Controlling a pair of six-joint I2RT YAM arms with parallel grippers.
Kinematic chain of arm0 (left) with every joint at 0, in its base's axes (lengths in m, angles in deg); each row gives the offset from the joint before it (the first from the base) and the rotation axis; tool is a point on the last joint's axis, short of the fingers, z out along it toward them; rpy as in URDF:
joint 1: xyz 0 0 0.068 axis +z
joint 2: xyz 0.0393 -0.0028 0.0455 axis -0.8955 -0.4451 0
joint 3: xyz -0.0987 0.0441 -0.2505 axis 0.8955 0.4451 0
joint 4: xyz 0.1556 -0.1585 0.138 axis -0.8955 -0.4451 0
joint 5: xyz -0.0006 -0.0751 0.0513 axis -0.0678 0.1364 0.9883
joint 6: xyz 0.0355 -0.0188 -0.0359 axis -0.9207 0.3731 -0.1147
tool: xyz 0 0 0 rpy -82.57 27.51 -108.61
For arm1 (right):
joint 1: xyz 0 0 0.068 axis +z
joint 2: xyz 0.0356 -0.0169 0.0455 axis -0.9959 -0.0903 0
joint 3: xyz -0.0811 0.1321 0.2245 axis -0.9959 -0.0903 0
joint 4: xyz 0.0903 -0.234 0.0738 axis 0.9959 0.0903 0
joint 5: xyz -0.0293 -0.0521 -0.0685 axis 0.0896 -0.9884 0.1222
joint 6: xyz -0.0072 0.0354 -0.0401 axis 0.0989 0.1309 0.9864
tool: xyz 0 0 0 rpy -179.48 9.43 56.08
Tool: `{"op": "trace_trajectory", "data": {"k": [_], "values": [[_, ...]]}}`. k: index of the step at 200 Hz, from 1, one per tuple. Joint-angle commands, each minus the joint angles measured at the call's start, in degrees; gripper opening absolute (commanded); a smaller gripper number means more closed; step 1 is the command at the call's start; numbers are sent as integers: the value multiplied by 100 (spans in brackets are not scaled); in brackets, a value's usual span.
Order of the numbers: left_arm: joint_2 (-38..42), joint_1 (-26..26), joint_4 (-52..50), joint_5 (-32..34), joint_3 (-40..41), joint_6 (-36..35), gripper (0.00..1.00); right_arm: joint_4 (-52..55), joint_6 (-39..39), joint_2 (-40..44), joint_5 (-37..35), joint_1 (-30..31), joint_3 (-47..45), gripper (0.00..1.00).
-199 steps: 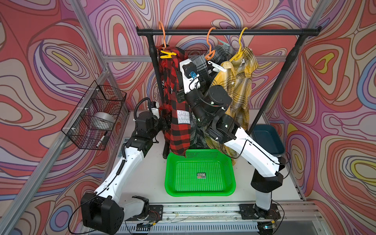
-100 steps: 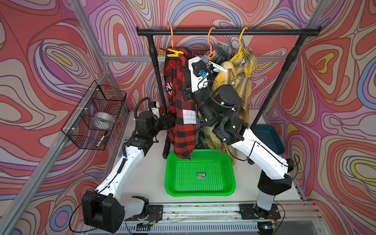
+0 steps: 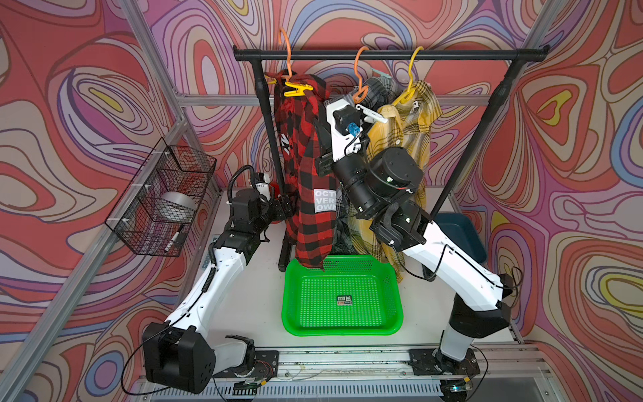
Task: Remove the clothespins securing long-sleeve shirts to the hanger
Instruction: Pick up the hanger from the clothesline.
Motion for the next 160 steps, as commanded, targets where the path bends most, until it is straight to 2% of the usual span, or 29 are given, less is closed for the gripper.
{"op": "trace_trajectory", "data": {"k": [1, 68, 107, 160], "values": [[-117, 96, 199, -151, -160, 116, 88, -413, -300, 685, 222, -5, -387, 0], [-627, 211, 362, -465, -373, 108, 89, -221, -885, 1805, 580, 5, -1954, 0], [-917, 207, 501, -512, -588, 109, 90, 190, -1036, 2141, 819, -2, -2208, 0], [-1441, 208, 484, -484, -1149, 151, 90, 202, -1155, 2670, 824, -2, -2646, 0]]}}
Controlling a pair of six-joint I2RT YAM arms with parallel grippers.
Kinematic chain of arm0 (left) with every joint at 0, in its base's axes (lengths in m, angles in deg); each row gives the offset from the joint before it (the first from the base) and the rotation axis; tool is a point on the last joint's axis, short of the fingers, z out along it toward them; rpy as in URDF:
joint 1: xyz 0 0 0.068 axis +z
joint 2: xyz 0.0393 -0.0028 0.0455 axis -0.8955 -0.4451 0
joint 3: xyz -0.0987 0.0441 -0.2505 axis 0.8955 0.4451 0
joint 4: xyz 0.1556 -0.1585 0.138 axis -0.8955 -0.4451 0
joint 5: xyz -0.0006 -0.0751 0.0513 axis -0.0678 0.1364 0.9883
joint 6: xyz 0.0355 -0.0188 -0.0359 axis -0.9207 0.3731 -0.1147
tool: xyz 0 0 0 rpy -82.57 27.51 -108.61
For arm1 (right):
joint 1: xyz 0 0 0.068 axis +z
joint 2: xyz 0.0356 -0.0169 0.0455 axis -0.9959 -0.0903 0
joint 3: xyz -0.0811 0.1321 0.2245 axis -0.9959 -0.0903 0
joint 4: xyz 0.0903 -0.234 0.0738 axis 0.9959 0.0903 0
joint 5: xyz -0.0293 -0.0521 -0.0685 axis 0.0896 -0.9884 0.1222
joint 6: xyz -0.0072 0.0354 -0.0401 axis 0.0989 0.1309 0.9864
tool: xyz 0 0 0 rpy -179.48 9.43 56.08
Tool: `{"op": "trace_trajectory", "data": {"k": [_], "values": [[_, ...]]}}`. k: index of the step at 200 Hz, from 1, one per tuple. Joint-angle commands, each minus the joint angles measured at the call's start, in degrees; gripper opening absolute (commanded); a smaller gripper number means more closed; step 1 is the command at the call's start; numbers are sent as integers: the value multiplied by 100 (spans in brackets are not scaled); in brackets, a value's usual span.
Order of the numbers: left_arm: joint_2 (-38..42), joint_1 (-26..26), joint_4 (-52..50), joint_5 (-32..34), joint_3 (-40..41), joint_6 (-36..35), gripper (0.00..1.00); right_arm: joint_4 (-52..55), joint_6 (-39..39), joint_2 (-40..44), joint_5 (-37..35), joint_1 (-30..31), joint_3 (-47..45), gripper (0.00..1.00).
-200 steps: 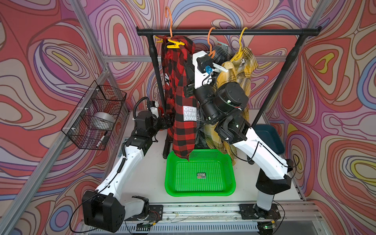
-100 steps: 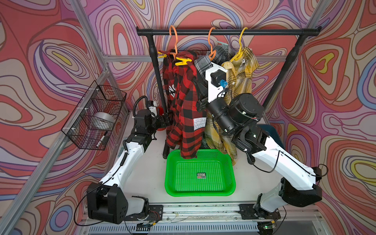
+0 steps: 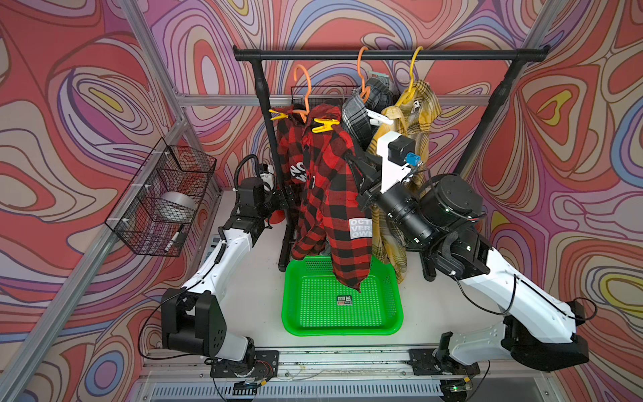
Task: Remove the clothespins securing long-sleeve shirts to the hanger
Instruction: Pick up the hanger from the clothesline, then move the clothesline to the center of the board.
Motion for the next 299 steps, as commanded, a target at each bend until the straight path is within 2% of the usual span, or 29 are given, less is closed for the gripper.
{"op": "trace_trajectory", "data": {"k": [1, 48, 71, 78, 92, 102, 109, 117, 189, 214, 239, 299], "values": [[-231, 25, 134, -46, -320, 73, 90, -258, -139, 376, 107, -2, -113, 0], [-665, 24, 328, -192, -663, 84, 88, -66, -312, 598, 328, -1, -221, 0], [-760, 24, 530, -626, -812, 141, 77, -77, -383, 641, 437, 2, -254, 0], [-781, 30, 674, -806, -804, 186, 68, -84, -407, 650, 459, -3, -257, 0], [-796, 27, 806, -1155, -836, 226, 39, -108, -414, 644, 484, 2, -272, 0], [-773, 27, 817, -1354, -848, 243, 22, -116, -418, 618, 488, -3, -261, 0], [-732, 23, 865, -1458, -824, 260, 15, -119, -414, 594, 492, 3, -250, 0], [-659, 17, 914, -1495, -773, 270, 11, -116, -409, 556, 490, -2, -241, 0], [-239, 22, 742, -893, -442, 6, 8, -148, -333, 241, 335, -3, -184, 0], [-106, 23, 921, -896, -293, 107, 6, -146, -367, 241, 352, -1, -219, 0], [144, 25, 1074, -945, -161, 194, 0, -220, -370, 232, 365, -3, -275, 0], [764, 26, 1414, -1293, 4, 403, 0, -547, -420, -74, 735, -3, -41, 0]]}}
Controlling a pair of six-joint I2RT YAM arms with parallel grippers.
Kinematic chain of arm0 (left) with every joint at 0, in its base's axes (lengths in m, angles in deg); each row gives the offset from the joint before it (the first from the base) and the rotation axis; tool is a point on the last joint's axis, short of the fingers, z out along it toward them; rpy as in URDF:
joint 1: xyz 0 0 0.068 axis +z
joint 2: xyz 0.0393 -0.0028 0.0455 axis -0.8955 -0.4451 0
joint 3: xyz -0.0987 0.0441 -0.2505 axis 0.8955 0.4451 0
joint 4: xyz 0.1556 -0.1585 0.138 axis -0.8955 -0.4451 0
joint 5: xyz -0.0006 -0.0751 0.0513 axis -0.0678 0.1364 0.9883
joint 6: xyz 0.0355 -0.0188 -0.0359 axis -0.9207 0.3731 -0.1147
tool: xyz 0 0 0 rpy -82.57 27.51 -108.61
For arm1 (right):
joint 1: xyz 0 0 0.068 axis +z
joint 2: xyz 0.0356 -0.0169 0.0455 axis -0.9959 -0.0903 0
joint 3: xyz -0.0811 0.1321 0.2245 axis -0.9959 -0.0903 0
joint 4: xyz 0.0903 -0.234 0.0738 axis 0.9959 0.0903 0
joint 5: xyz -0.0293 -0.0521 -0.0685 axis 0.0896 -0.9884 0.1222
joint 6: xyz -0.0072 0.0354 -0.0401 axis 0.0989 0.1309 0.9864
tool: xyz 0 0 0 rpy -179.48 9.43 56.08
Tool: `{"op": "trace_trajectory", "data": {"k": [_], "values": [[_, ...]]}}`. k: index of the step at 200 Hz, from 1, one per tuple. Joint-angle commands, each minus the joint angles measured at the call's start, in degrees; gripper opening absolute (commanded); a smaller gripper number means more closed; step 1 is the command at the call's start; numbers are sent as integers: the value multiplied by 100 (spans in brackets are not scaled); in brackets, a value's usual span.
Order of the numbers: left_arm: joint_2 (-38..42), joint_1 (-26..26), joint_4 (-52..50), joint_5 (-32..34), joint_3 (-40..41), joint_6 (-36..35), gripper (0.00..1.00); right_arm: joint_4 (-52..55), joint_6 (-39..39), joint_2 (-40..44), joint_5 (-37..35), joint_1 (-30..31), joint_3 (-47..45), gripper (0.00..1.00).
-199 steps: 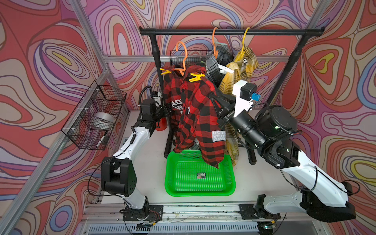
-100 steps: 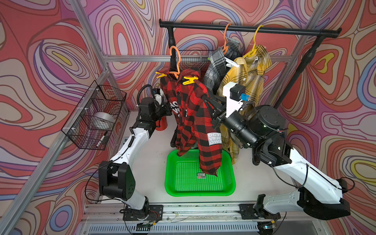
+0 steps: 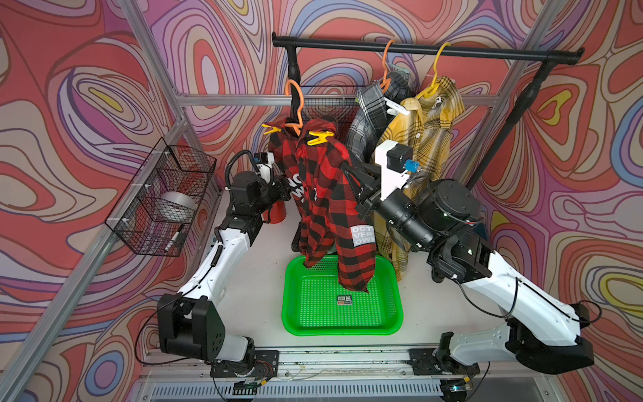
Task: Remove the clothespins securing long-sleeve shirts to the hanger
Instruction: Move the clothesline to the center of the board, then place the long-sleeve shirt at the bin.
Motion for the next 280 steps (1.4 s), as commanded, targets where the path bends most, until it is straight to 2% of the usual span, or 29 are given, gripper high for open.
{"op": "trace_trajectory", "data": {"k": [1, 55, 122, 167, 197, 225, 280], "values": [[401, 20, 447, -237, 55, 147, 0, -580, -60, -131, 267, 1, 231, 0], [914, 15, 441, -311, -157, 164, 0, -728, -115, -646, 687, -4, 785, 0], [1177, 23, 124, -277, -947, -115, 0, -947, -84, -1126, 1072, 2, 1464, 0], [1353, 18, 88, -344, -1331, -27, 0, -1076, -101, -1198, 1274, 5, 1629, 0], [1491, -11, 353, -661, -1435, 214, 0, -1217, -149, -1102, 1336, -3, 1502, 0], [1660, -138, 334, -690, -1479, 250, 0, -1439, -185, -934, 1253, -11, 1165, 0], [1897, -809, 89, -709, -1357, 162, 0, -1603, -263, -608, 1147, -21, 554, 0]]}}
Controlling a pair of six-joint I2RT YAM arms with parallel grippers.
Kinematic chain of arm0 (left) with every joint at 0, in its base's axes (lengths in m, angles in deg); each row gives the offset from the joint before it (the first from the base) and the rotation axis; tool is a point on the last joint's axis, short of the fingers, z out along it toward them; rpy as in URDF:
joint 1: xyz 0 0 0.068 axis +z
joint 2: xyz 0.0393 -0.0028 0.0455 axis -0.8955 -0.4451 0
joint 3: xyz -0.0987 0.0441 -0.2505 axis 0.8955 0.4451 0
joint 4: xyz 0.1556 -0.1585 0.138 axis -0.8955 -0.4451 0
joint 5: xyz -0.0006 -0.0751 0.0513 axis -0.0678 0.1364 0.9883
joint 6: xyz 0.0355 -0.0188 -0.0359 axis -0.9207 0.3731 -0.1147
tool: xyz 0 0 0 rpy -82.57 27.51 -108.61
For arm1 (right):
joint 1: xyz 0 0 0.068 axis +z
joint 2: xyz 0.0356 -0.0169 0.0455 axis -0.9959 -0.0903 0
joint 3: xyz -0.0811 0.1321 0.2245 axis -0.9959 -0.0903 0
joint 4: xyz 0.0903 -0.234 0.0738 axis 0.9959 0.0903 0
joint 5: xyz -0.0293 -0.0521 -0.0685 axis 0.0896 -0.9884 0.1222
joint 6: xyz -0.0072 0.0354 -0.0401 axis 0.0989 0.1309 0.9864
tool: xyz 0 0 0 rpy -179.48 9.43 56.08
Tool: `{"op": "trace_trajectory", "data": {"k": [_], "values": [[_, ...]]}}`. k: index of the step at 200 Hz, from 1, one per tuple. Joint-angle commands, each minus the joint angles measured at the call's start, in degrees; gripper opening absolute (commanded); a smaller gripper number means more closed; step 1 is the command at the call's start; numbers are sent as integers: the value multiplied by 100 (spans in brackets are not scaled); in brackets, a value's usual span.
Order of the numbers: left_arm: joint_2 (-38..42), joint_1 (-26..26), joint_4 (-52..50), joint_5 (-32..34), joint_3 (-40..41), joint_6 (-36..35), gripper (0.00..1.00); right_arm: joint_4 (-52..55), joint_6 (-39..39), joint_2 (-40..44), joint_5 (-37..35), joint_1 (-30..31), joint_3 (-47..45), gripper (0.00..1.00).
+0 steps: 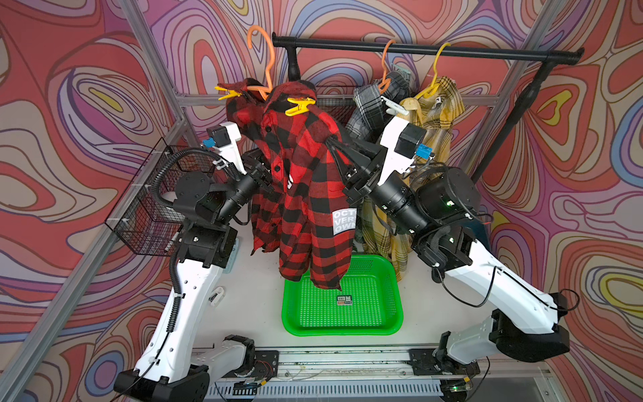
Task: Remove the clothespins securing long-sleeve shirts to the hanger
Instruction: Place the long-sleeve shirt at the bin.
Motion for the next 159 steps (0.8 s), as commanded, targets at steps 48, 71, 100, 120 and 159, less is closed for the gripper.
{"op": "trace_trajectory", "data": {"k": [48, 71, 100, 120, 159], "values": [[479, -935, -6, -206, 85, -259, 0, -286, -207, 381, -152, -62, -791, 0], [547, -1081, -141, -44, 256, -380, 0, -343, -228, 501, -223, -70, -1015, 0], [770, -1092, -490, 297, 638, -643, 0, -350, -162, 635, -295, -85, -1072, 0], [1005, -1098, -934, 1071, 994, -991, 42, -309, -84, 703, -318, -94, -1030, 0], [1377, -1096, -1534, 2351, 1591, -1254, 83, -142, 16, 758, -474, -123, -970, 0]]}}
